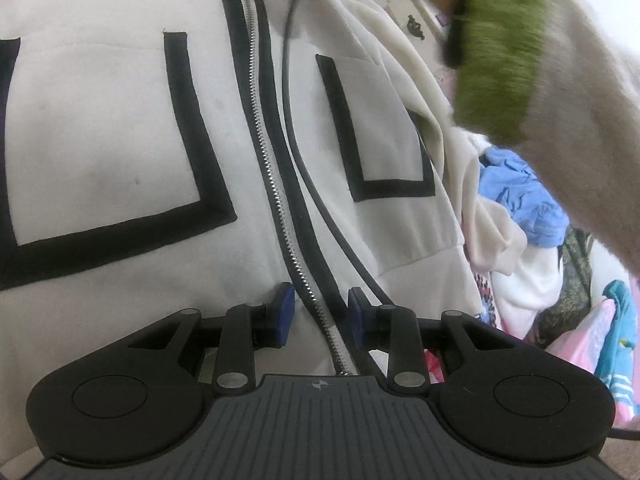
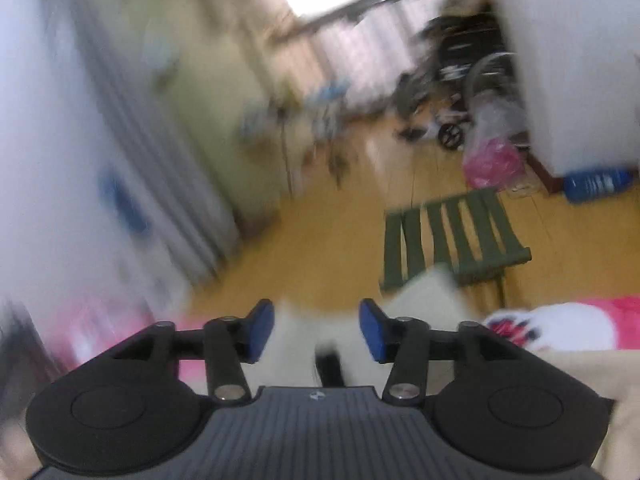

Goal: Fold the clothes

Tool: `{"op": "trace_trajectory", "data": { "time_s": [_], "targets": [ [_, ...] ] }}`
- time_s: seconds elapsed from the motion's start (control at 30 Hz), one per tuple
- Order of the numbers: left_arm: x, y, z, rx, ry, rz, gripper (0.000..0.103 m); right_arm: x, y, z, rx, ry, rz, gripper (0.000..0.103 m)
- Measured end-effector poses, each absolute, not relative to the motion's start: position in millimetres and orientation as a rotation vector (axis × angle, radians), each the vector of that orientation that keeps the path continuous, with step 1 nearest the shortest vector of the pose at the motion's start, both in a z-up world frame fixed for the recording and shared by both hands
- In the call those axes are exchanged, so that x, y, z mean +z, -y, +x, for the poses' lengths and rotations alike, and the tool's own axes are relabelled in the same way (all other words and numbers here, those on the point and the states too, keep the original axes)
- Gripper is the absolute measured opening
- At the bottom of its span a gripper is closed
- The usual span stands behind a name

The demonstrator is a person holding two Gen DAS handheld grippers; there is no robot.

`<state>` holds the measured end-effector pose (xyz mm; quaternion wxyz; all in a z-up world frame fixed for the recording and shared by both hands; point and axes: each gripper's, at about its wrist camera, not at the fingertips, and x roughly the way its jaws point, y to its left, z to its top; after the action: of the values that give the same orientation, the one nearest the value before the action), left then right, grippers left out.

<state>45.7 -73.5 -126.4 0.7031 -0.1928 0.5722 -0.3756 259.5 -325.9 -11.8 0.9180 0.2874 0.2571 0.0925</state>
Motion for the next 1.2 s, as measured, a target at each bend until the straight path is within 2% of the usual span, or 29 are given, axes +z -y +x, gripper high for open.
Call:
{"op": "trace_trajectory", "data": {
  "time_s": [0.1, 0.23, 0.33, 0.43, 0.6, 0.7, 0.8, 0.83, 0.97, 1.2],
  "targets": [
    [-125.6, 72.2, 45.7, -0.827, -1.277, -0.438, 0.029, 15.3, 390.4, 221.3, 0.188, -0.443, 0.845, 0.052],
    [-124.5, 70.6, 45.8, -0.817, -1.281, -0.451, 0.03, 46.7, 455.4, 129.0, 0.208, -0.4, 0.941, 0.053],
    [-121.3, 73.7, 43.7, -0.809, -1.281, -0.427, 0.032, 64.1, 481.8, 64.8, 0.213, -0.438, 0.852, 0.053],
    [-118.0, 77.1, 41.5, -0.802, -1.281, -0.402, 0.032, 70.8, 471.0, 6.0, 0.228, -0.561, 0.618, 0.053],
    [-112.5, 82.7, 37.9, -0.79, -1.28, -0.36, 0.031, 30.7, 400.5, -72.1, 0.37, -0.805, 0.166, 0.048],
    [-109.2, 86.1, 35.7, -0.783, -1.279, -0.334, 0.031, -5.9, 368.9, -95.1, 0.425, -0.921, 0.083, 0.036],
    [-102.2, 91.5, 31.5, -0.779, -1.253, -0.277, 0.028, -39.4, 349.5, -100.3, 0.417, -0.964, 0.068, 0.028],
    [-98.9, 92.2, 30.4, -0.782, -1.238, -0.258, 0.028, -52.9, 345.5, -94.9, 0.421, -1.003, 0.095, 0.022],
    [-79.2, 99.2, 30.7, -0.821, -1.135, -0.18, 0.028, -86.4, 340.6, -90.9, 0.451, -1.073, 0.236, 0.02],
    [-97.1, 149.3, 17.9, -0.938, -1.16, -0.013, 0.028, -60.2, 373.1, -107.1, 0.539, -1.075, 0.401, 0.018]
  ]
}}
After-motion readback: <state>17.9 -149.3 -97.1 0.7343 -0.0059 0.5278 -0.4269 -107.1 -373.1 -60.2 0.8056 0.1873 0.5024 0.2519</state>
